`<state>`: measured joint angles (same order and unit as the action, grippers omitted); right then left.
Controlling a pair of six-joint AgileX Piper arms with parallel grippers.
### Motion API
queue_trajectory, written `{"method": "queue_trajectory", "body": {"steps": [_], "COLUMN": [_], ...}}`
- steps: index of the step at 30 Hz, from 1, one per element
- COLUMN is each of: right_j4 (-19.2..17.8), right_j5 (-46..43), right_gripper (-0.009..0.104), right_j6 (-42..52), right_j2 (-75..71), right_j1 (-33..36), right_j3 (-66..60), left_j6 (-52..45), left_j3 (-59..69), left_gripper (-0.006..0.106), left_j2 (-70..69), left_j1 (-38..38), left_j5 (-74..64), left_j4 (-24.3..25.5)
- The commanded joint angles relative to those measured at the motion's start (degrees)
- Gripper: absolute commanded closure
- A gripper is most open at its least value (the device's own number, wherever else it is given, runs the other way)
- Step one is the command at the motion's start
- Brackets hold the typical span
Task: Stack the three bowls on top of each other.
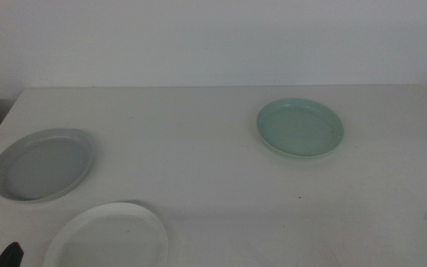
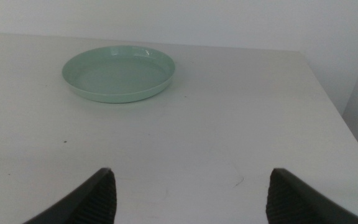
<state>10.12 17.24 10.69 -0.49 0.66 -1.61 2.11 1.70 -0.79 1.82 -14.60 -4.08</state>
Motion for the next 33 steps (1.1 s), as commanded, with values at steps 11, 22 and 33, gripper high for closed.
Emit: {"method": "queue_trajectory", "body": {"steps": [11, 22, 33], "right_j4": [-0.24, -0.24, -0.24], "right_j5": [-4.23, -4.23, -4.23], "right_gripper": [0.034, 0.034, 0.034], "right_j6": [0.38, 0.38, 0.38], "right_j2": [-1.62, -1.62, -1.62], "right_j1": [-0.39, -0.39, -0.39], "right_j3": [0.32, 0.32, 0.32], "left_j6": [2.13, 3.4, 2.69], "left_j3": [-10.19, -34.97, -47.5], "left_gripper": [-0.005, -0.005, -0.005], "left_j2": [3.69, 24.37, 44.71], "left_j1": [-0.13, -0.13, -0.13], "left_j5": [-3.79, -24.33, -37.47], "left_j4": [-0.06, 0.11, 0.82]}}
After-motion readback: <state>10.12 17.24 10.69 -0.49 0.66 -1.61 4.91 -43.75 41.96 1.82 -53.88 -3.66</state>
